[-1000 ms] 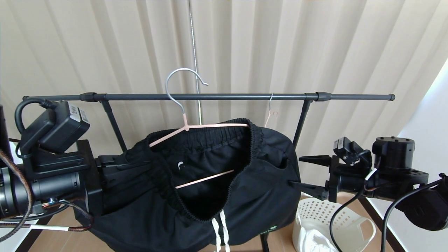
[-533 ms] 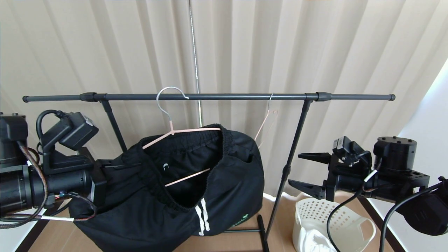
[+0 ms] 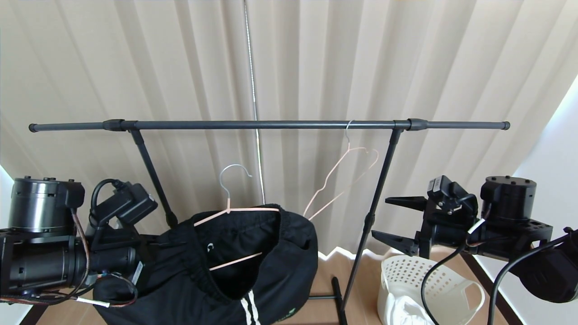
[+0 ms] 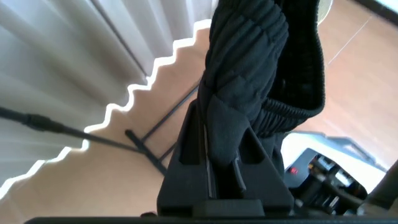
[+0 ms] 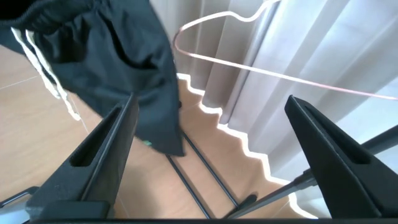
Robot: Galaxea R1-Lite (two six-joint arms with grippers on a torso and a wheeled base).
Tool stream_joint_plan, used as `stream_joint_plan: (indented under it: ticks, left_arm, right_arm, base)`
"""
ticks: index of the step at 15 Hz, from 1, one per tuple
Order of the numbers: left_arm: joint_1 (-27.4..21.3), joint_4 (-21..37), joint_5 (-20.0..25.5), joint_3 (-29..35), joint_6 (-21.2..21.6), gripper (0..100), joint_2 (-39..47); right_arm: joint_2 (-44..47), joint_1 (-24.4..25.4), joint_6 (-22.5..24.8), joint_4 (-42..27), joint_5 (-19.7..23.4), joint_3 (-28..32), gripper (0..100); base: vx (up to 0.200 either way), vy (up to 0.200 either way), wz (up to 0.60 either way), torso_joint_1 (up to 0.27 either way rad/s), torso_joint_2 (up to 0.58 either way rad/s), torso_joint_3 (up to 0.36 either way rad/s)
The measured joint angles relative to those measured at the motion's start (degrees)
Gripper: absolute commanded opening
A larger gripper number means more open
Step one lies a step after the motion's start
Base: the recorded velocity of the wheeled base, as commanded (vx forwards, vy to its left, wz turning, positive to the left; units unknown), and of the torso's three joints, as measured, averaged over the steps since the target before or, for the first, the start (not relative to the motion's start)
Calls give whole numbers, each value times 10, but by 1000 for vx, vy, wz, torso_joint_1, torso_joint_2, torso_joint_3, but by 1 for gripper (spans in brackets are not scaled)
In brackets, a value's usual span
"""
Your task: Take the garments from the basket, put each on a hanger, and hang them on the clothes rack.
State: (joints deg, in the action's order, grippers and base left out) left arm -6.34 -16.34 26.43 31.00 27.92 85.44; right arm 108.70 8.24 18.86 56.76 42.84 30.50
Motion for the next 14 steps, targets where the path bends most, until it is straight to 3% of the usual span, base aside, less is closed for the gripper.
stream_joint_plan:
  ticks: [4,8,11,14]
  left_arm:
    - [0,-14,-37,-12,20,0,33]
    - [-3,-130,-95,-38,16,0,76]
    - [-4,-197,-118,-48,-28,0,106]
    - [-17,-218,-130,-13,-93,0,120]
  right_arm:
    - [3,0,0,1,-3,1,100]
    - [5,0,0,0,-3,1,100]
    - [5,0,0,-2,-3,1,100]
    - [5,1,0,-3,-7,1,100]
  base:
    - [0,0,0,0,0,0]
    - [0,0,0,0,0,0]
    - [0,0,0,0,0,0]
    - [0,0,0,0,0,0]
